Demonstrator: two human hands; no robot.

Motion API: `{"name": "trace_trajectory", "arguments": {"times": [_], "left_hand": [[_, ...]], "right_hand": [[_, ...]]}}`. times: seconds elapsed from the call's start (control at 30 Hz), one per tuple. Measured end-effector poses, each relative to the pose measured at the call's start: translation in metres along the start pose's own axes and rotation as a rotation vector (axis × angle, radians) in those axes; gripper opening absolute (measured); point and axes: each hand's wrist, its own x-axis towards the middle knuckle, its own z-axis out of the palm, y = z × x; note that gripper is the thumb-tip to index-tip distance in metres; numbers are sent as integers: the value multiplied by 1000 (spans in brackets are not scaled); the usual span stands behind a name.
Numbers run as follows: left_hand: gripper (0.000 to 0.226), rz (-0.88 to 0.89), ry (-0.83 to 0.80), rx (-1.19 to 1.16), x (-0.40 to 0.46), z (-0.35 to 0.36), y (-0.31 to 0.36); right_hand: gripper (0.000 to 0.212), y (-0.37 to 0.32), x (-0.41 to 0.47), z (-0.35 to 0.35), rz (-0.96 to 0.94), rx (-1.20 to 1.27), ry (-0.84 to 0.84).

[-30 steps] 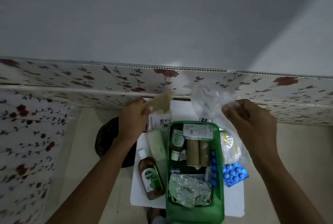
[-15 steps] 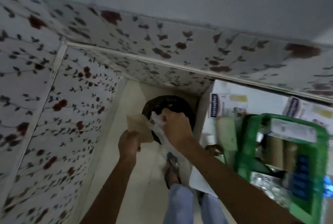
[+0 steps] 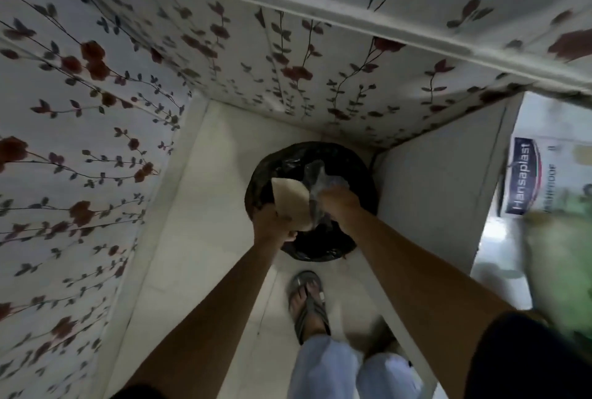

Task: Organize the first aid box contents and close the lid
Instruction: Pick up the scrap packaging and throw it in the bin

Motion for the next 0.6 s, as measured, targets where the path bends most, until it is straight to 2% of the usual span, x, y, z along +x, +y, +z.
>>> {"name": "trace_trajectory", "arguments": {"times": [0.07,0.2,0.27,0.3,0.37,0.47,0.6], "left_hand": [[29,-43,-40,33,9,6,-5],[50,-62,-1,156,8,3,-20],[49,-51,13,142,-13,0,-13],[45,-47,5,76,-26,-3,-7],[36,-46,-4,-76,-55,-5,5],[30,36,3,-186,-107,-9,23],[23,177,-1,-215,-184,-3,44]], "right_hand": [[28,6,-1,6,39,-45,31],[33,13,-27,9,-8,-70,153],[33,13,-49,2,-51,-42,158],[32,10,-60,-1,-75,30,168],[30,8,-93,-13,-108,324,170],[24,8,-157,-33,-203,753,140],[31,29,-251,-74,-373,835,140]]}}
